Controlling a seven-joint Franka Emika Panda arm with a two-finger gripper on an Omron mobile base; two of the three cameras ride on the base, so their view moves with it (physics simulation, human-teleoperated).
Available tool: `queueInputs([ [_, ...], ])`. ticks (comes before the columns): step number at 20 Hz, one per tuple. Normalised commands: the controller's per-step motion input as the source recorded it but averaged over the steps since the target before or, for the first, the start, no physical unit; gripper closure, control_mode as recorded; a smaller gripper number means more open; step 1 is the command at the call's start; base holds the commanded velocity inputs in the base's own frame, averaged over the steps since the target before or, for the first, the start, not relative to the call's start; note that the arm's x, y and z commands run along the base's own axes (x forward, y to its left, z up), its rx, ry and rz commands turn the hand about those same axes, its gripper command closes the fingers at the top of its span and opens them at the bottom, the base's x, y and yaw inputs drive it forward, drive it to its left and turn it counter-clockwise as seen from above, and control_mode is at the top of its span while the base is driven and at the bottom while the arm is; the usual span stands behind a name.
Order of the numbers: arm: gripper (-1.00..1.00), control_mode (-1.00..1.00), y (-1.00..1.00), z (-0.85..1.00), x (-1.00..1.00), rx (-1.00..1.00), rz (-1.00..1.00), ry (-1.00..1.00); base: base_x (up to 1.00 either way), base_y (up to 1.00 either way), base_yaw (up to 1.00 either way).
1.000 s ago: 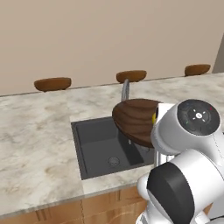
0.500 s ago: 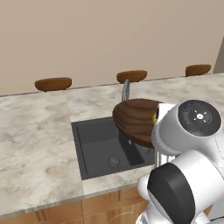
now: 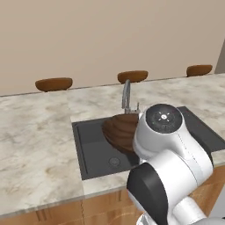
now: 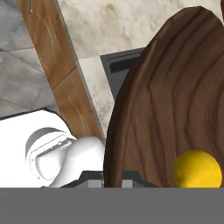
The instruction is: Pick the lemon from the cabinet and place it in the bowl. Then pick the bowl and place it in the sink. Then turn on the sink facuet.
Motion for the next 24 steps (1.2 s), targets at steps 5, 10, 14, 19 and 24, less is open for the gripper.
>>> queueInputs([
  [5,1.0,-1.0,0.18,-0.54,0.6,0.0,0.0,0.11,0.0,0.0,0.0],
  [10,1.0,-1.0,0.12,-0.44,0.65,0.0,0.0,0.09,0.0,0.0,0.0],
  [14,1.0,-1.0,0.13,-0.39,0.66,0.0,0.01,0.0,0.0,0.0,0.0],
  [19,1.0,-1.0,0.07,-0.29,0.62,0.0,0.03,0.0,0.0,0.0,0.0],
  [24,1.0,-1.0,0.0,-0.28,0.44,0.0,0.08,0.0,0.0,0.0,0.0],
])
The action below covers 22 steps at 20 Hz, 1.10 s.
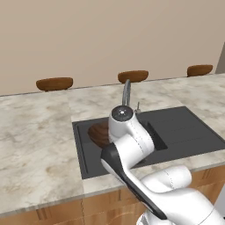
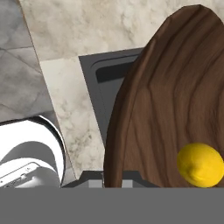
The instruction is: Pick the lemon from the cabinet and place it in the bowl. Then pick the bowl and place it in the sink. Then turn on the sink facuet.
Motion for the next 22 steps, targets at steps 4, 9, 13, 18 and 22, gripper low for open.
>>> queueInputs([
  [4,1.0,-1.0,0.0,-0.34,0.37,0.0,0.11,0.0,0.0,0.0,0.0],
  [9,1.0,-1.0,0.0,-0.39,0.29,0.0,0.08,-0.03,0.0,0.0,0.0],
  [13,1.0,-1.0,-0.11,-0.25,0.0,0.0,0.0,-0.04,0.0,0.0,0.0],
  [18,1.0,-1.0,-0.25,-0.3,0.06,0.01,-0.06,-0.01,0.0,0.0,0.0],
  [22,1.0,-1.0,-0.03,-0.35,0.28,0.0,-0.03,0.0,0.0,0.0,0.0],
])
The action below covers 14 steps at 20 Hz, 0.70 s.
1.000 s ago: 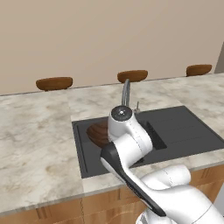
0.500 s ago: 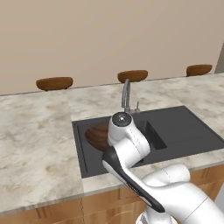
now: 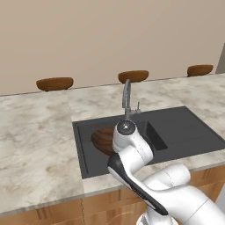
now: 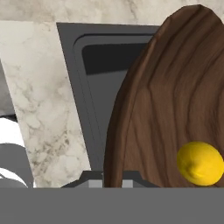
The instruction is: Pick the lemon from the cabinet and place it in the bowl. Then pick the bowl and place it in the sink. Then turn on the sink facuet.
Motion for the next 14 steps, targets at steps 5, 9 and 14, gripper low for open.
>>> queueInputs([
  [5,1.0,-1.0,0.0,-0.38,0.32,0.01,0.0,0.0,0.0,0.0,0.0],
  [9,1.0,-1.0,0.0,-0.32,0.35,0.01,0.0,0.0,0.0,0.0,0.0],
  [14,1.0,-1.0,0.0,-0.18,0.46,0.01,0.0,0.01,0.0,0.0,0.0],
])
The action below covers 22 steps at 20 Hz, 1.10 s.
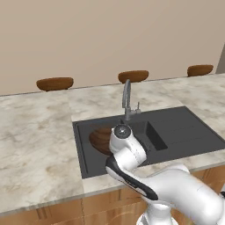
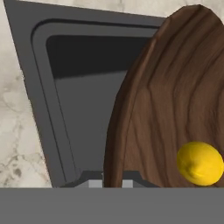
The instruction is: Pick the lemon from the cabinet and place it in the bowl. Then pick the bowl and place it in the sink. Then turn on the sink facuet.
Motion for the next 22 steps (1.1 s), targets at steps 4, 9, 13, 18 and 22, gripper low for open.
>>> queueInputs([
  [4,1.0,-1.0,0.0,-0.19,0.4,0.01,-0.01,0.05,0.0,0.0,0.0],
  [9,1.0,-1.0,0.0,-0.35,0.42,0.0,-0.02,0.07,0.0,0.0,0.0],
  [13,1.0,-1.0,0.0,-0.25,0.33,0.01,-0.03,0.04,0.0,0.0,0.0],
  [18,1.0,-1.0,0.0,-0.27,0.43,0.0,-0.02,0.06,0.0,0.0,0.0],
  [22,1.0,-1.0,0.0,-0.39,0.47,0.0,-0.02,0.04,0.0,0.0,0.0],
])
